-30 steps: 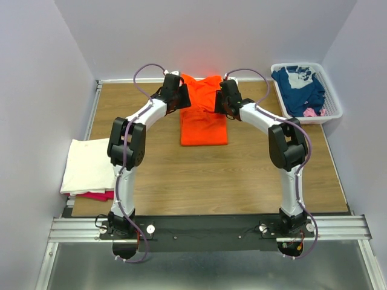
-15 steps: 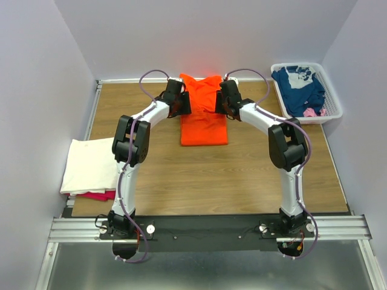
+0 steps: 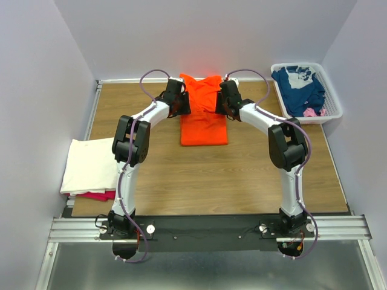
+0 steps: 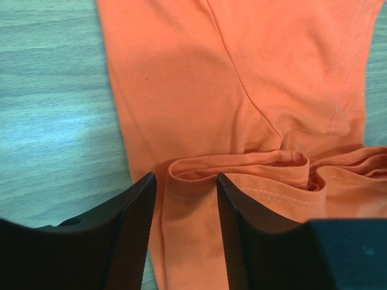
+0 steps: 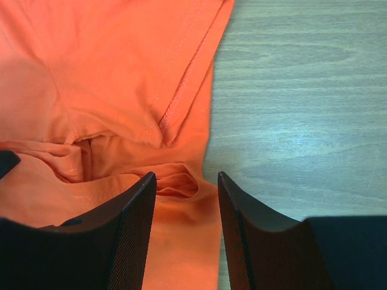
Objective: Fold and stack the t-shirts
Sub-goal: Fold the tshirt
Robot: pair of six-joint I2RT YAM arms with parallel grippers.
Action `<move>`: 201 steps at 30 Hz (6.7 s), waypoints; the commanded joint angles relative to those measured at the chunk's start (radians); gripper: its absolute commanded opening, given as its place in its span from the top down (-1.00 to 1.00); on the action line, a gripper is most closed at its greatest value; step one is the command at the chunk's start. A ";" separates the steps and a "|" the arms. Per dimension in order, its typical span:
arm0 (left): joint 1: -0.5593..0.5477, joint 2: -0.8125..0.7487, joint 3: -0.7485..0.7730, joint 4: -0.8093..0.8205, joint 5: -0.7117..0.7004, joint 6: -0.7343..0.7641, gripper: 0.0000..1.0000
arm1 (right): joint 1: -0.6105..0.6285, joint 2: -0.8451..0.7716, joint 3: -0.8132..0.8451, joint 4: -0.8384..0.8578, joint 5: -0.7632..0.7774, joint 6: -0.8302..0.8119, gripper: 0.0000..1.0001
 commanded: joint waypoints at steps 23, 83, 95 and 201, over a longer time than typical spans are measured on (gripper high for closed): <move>-0.004 0.018 -0.035 0.054 0.079 -0.002 0.73 | -0.005 0.067 0.004 0.006 -0.020 -0.028 -0.06; 0.056 -0.202 -0.122 0.117 0.027 -0.021 -0.10 | -0.053 -0.071 -0.020 0.034 0.009 -0.006 -0.40; -0.053 -0.099 -0.068 0.153 0.211 -0.035 0.86 | -0.050 -0.018 -0.027 0.049 -0.144 0.043 0.37; -0.032 -0.190 -0.282 0.252 0.197 -0.185 0.73 | -0.027 0.144 0.041 0.060 -0.247 0.213 0.28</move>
